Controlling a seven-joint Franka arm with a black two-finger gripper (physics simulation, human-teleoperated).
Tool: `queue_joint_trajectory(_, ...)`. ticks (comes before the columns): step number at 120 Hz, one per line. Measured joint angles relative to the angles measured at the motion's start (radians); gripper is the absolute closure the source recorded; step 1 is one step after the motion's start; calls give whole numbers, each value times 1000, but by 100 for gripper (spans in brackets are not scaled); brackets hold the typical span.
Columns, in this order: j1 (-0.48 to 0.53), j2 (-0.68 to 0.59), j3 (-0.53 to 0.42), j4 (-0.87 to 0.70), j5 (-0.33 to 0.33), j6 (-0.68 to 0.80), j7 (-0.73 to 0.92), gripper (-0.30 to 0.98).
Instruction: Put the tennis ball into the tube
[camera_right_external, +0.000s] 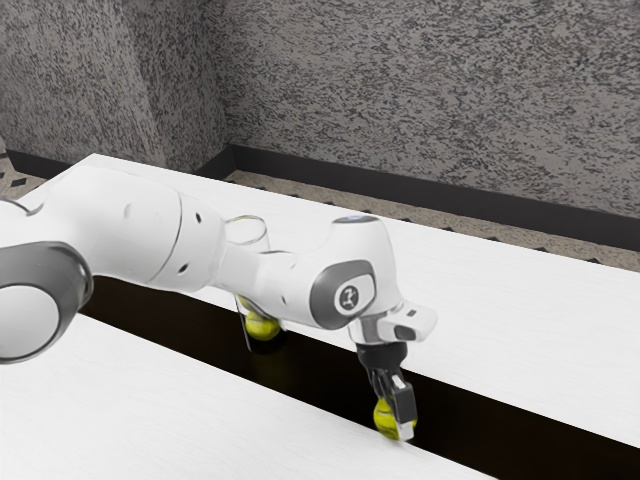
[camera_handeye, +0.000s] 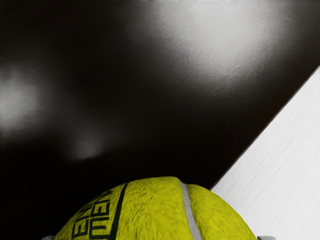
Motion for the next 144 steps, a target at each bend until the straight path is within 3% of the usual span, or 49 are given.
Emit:
queue_joint_trajectory(12,1,-14,2,-1,5,-3,-3,31)
queue_joint_trajectory(42,47,-173,80,8,91,-46,-25,53)
queue_joint_trajectory(68,115,-276,111,78,181,-91,-40,39)
queue_joint_trajectory(102,139,-313,226,217,292,-287,-41,34)
queue_joint_trajectory(128,200,-313,248,245,334,-402,-39,35)
queue_joint_trajectory(144,206,-306,248,255,359,-442,-34,20)
